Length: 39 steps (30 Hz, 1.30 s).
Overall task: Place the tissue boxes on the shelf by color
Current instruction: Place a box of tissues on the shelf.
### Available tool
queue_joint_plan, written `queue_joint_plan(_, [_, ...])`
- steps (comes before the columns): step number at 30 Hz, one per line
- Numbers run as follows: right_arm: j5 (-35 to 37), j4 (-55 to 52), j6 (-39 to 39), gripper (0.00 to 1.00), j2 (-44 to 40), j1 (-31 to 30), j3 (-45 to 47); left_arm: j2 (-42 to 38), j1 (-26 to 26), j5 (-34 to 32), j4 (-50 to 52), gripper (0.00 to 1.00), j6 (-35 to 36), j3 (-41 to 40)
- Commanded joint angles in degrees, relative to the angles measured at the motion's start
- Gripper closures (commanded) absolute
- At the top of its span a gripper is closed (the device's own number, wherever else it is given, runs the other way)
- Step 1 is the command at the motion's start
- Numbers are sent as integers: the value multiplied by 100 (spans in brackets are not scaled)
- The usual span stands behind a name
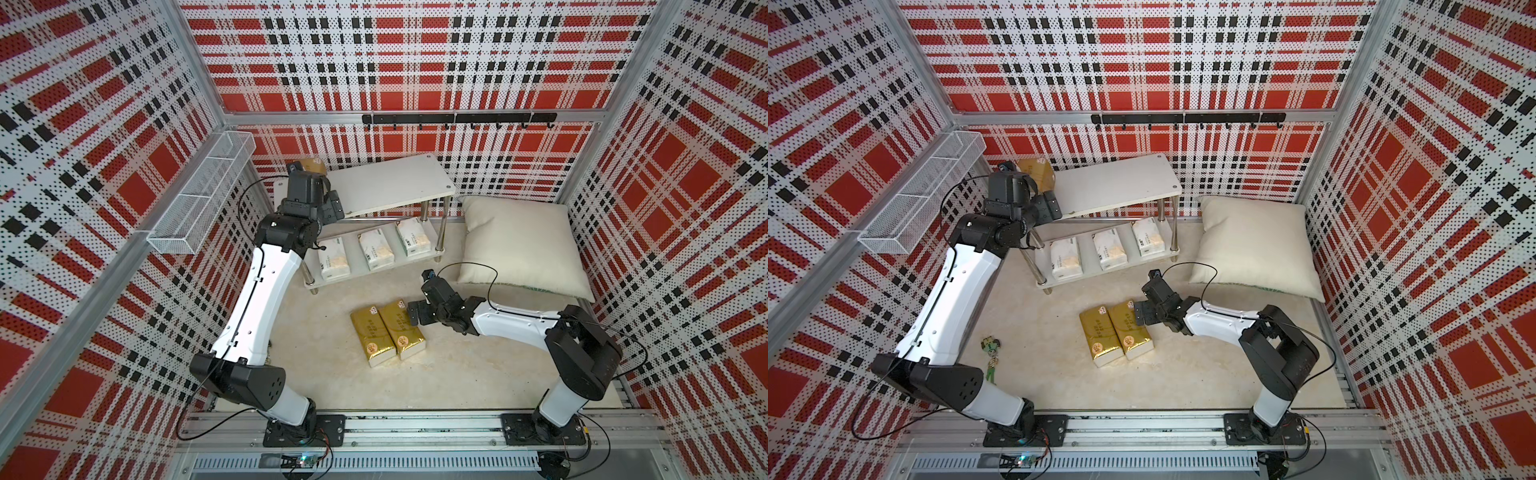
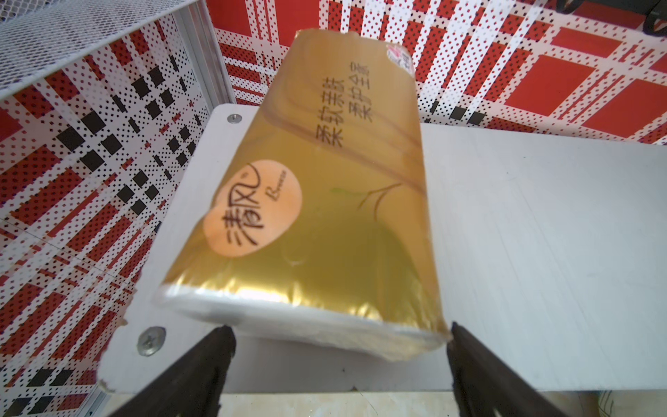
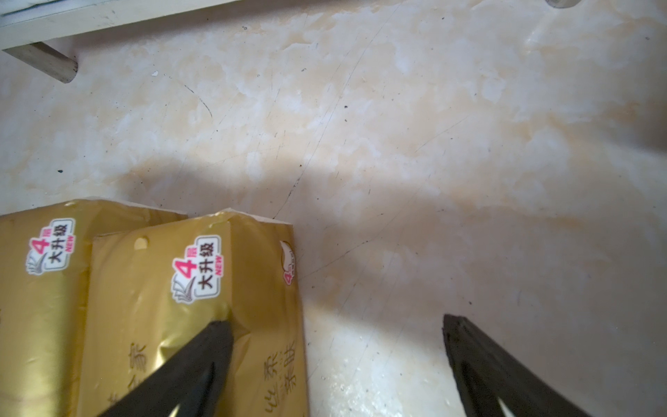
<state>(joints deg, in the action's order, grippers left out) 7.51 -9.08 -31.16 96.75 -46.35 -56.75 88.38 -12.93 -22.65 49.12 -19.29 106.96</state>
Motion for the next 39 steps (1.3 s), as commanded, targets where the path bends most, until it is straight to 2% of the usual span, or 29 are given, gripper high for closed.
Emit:
queue_joint_plan(1, [-30,38,-13,0,81,-85,-61,-167,27,57,-192,4,19,-61])
queue_joint_plan(8, [-56,54,-13,0,145,-85,-92,-83,-8,417,-305,9,-73,-52])
queue_joint_plan(20, [-48,47,-13,0,149,-94,-99,-134,-78,135,-141,8,-145,-35])
queue_joint_plan(21, [-54,39,-13,0,151,-94,-116,-173,-275,117,-112,7,-144,-43])
queue_joint_plan(28, [-43,25,-13,0,175,-94,-154,-489,-529,-53,102,3,-147,-297])
queue_joint_plan(32, [-13,-11,-4,0,171,-94,-187,-662,-663,-292,289,2,-405,-489])
queue_joint_plan(39, [95,-119,57,0,104,-94,-264,-1216,-1235,-642,325,3,-777,-1251])
